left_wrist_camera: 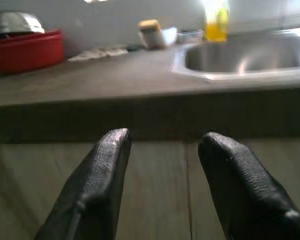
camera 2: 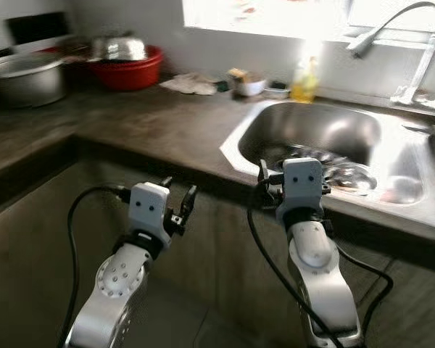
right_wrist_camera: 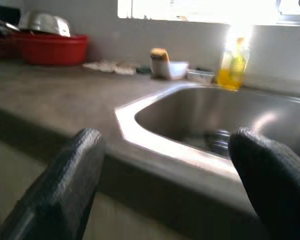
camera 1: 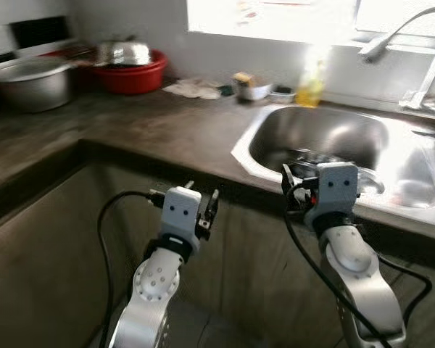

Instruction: Kitchen organization

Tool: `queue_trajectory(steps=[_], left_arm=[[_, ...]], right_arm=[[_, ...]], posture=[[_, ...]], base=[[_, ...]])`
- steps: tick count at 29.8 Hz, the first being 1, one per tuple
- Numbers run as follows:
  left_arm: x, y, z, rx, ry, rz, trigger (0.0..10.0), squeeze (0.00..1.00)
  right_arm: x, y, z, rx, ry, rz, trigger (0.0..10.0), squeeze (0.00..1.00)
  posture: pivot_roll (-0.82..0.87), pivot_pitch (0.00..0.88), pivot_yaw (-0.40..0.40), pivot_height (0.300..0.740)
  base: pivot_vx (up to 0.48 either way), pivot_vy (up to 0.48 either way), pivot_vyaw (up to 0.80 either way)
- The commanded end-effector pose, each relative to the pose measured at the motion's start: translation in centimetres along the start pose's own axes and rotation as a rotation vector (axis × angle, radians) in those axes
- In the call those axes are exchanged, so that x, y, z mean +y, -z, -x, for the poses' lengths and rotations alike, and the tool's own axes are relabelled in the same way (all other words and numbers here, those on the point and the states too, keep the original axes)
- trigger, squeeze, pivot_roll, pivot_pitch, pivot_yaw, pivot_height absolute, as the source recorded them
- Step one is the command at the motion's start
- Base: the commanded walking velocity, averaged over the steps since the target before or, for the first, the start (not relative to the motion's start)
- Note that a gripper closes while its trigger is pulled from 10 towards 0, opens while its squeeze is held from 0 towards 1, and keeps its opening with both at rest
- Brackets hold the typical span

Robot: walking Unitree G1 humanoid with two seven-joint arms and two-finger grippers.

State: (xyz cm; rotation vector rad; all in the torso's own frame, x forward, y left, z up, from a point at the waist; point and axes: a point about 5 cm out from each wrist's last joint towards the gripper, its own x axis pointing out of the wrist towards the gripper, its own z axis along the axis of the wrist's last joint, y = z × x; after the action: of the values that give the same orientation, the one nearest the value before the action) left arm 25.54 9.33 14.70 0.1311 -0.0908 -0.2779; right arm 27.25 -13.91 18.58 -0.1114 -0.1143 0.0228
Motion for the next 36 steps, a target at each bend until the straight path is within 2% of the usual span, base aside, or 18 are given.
queue_trajectory(steps=[1, 9, 11, 16, 23, 32, 36], left_arm=[[0.0, -0.4, 0.1, -0.009, -0.005, -0.005, 10.0, 0.00], [-0.4, 1.9, 2.2, 0.111, 0.000, 0.010, 10.0, 0.00], [-0.7, 2.8, 3.6, 0.155, 0.029, 0.003, 10.0, 0.00], [-1.0, 4.1, 5.4, 0.221, 0.058, 0.002, 10.0, 0.00], [-1.4, 4.4, 6.1, 0.241, 0.055, 0.016, 10.0, 0.00], [-1.0, 4.6, 6.7, 0.251, 0.033, 0.066, 10.0, 0.00], [-1.5, 4.7, 6.8, 0.255, 0.086, 0.052, 10.0, 0.00]], right_arm=[[0.0, -0.1, 0.0, -0.008, -0.008, 0.001, 10.0, 0.00], [0.6, 0.9, 0.6, 0.028, -0.056, -0.009, 10.0, 0.00], [0.7, 1.9, 1.3, 0.056, -0.069, 0.000, 10.0, 0.00], [1.0, 4.5, 3.0, 0.145, -0.105, 0.024, 10.0, 0.00], [1.6, 5.5, 4.1, 0.175, -0.122, 0.022, 10.0, 0.00], [2.2, 6.4, 5.5, 0.187, -0.145, 0.027, 10.0, 0.00], [2.6, 6.7, 6.0, 0.193, -0.164, 0.026, 10.0, 0.00]], posture=[[0.02, 0.029, 0.000, 0.740], [0.02, 0.037, 0.003, 0.740], [0.02, 0.043, 0.008, 0.740], [0.03, 0.045, 0.010, 0.740], [0.02, 0.044, 0.016, 0.740], [0.02, 0.039, 0.018, 0.740], [0.02, 0.032, 0.024, 0.740]], base=[[0.000, 0.000, 0.00], [0.000, 0.000, 0.00], [0.000, 0.000, 0.00], [0.000, 0.000, 0.00], [0.000, 0.000, 0.00], [0.000, 0.000, 0.00], [0.000, 0.000, 0.00]])
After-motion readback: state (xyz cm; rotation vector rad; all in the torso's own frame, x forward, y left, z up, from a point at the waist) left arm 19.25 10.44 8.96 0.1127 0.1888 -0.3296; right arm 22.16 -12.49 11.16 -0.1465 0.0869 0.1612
